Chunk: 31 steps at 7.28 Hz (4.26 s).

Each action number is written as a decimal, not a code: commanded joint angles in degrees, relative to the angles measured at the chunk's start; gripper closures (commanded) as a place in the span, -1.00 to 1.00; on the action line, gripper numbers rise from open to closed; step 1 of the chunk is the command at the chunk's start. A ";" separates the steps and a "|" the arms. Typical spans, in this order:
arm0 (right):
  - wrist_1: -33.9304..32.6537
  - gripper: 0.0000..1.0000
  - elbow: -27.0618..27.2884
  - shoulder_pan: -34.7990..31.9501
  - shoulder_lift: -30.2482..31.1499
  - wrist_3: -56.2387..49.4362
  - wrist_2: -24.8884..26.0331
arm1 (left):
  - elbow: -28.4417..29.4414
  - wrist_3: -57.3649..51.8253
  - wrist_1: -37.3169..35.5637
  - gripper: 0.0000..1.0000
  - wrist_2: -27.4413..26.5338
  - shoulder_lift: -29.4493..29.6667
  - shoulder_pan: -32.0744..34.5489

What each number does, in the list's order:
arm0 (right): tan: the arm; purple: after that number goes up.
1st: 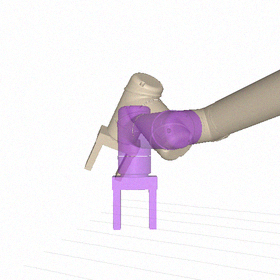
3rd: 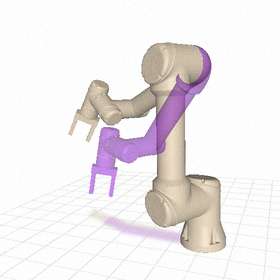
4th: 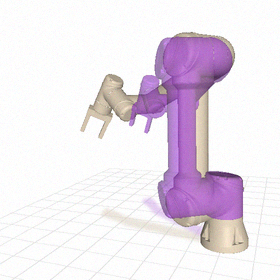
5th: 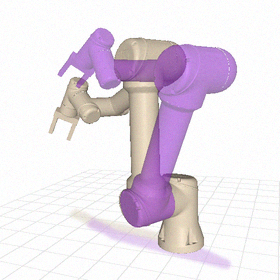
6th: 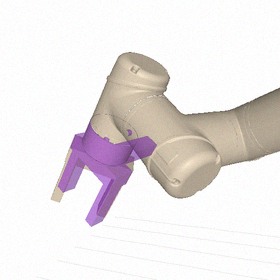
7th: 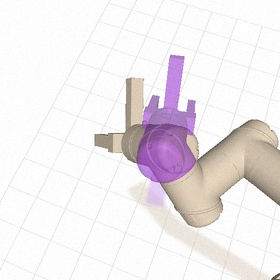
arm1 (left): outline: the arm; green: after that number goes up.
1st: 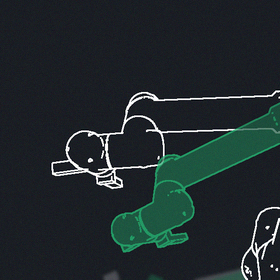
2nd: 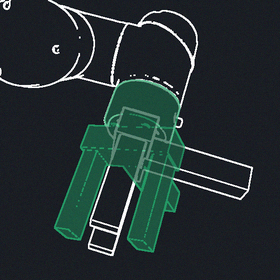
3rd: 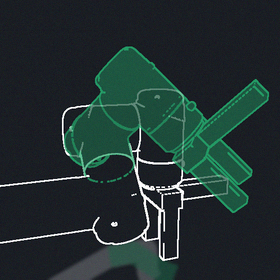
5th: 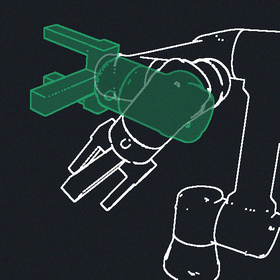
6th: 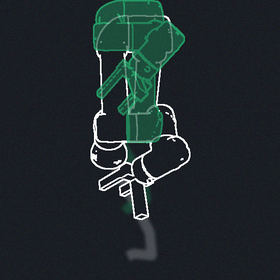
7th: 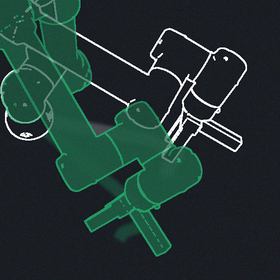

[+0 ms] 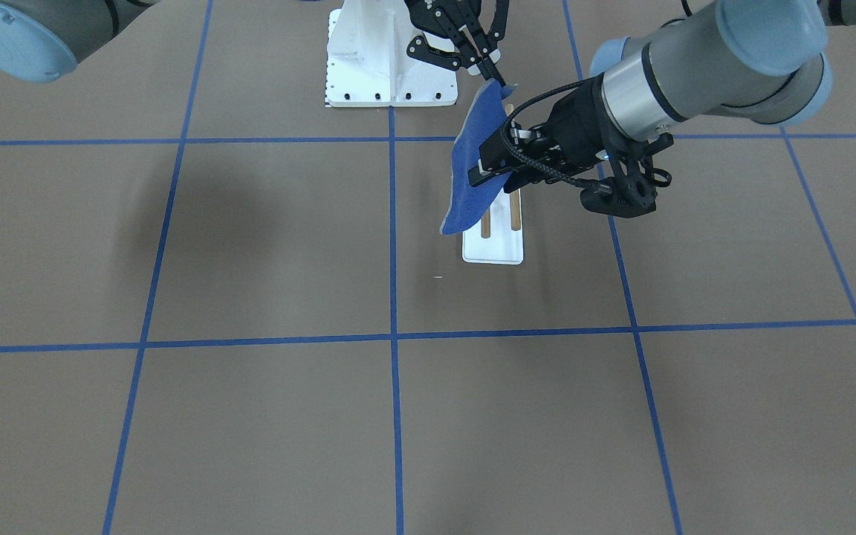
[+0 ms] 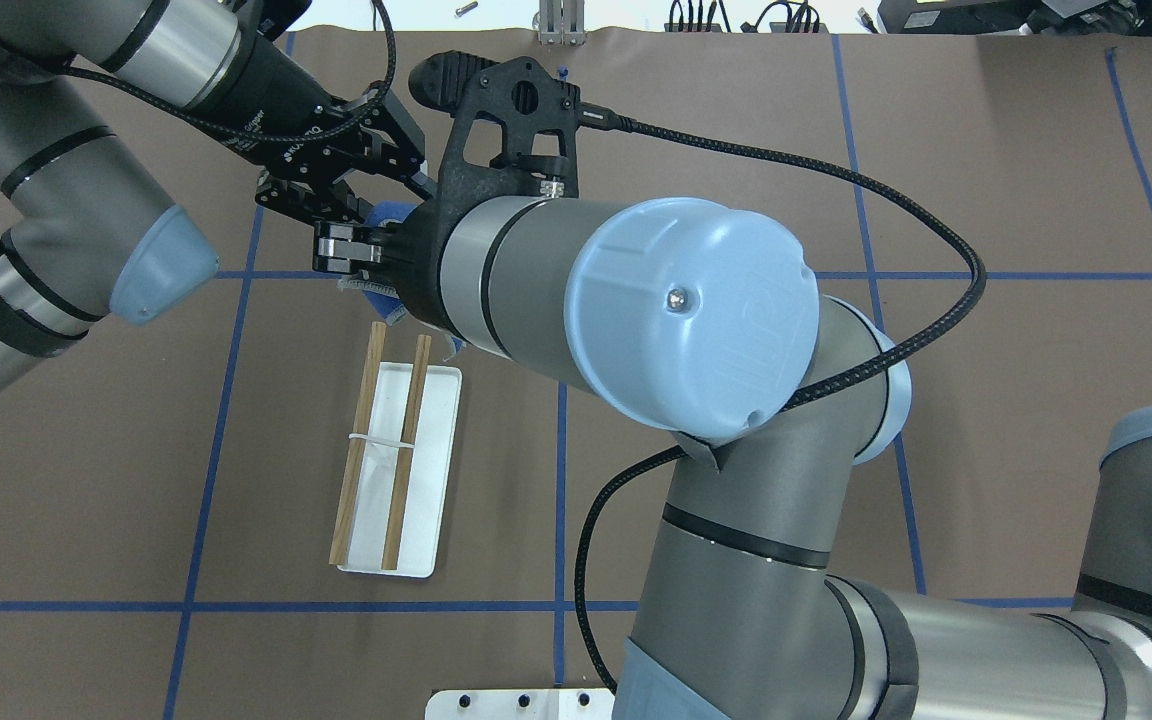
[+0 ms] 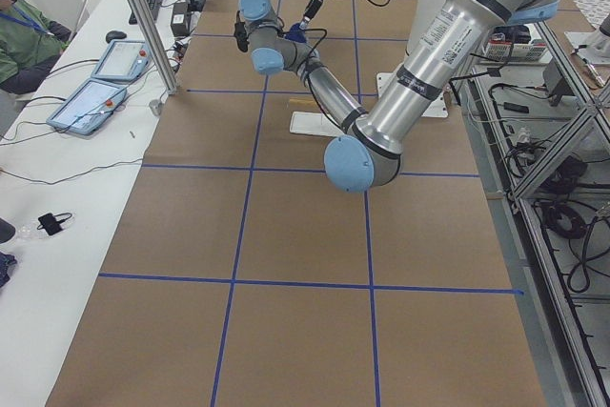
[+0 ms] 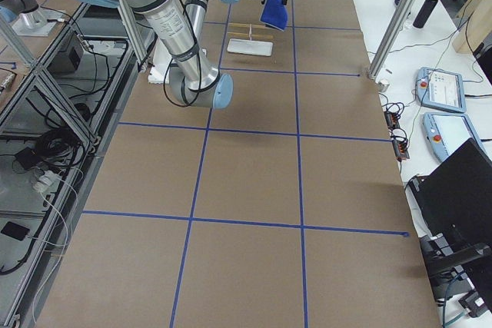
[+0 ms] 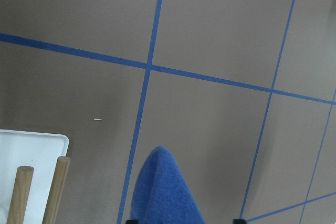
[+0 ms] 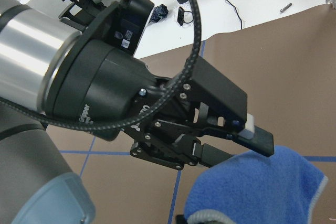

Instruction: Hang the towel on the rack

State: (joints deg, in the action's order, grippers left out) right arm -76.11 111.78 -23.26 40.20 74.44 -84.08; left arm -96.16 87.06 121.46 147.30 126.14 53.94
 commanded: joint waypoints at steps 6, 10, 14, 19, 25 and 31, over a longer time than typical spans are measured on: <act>0.00 1.00 1.33 1.11 0.31 -0.26 1.20 | 0.44 -0.31 0.00 -0.15 0.09 -0.01 0.03; -0.09 1.00 2.04 1.11 0.32 -0.53 1.28 | 1.94 -0.14 3.78 -0.07 0.09 -0.37 -0.06; 0.00 1.00 2.04 1.11 1.02 -0.79 1.28 | 1.24 0.21 4.48 1.00 0.26 -0.19 -0.15; -0.09 1.00 4.92 1.02 2.94 -0.88 1.37 | 0.88 0.13 4.57 -0.85 0.18 -0.54 -0.15; 0.09 1.00 6.52 0.49 4.80 -0.79 2.94 | -0.96 4.69 4.49 -0.94 0.79 -0.28 -0.15; 0.00 1.00 5.65 0.58 4.53 -0.35 4.53 | -1.05 6.01 4.66 0.68 0.79 -0.01 -1.99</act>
State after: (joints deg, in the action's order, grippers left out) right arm -76.11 117.68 -22.75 44.65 74.01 -79.55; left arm -97.20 93.09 126.08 148.10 126.09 52.03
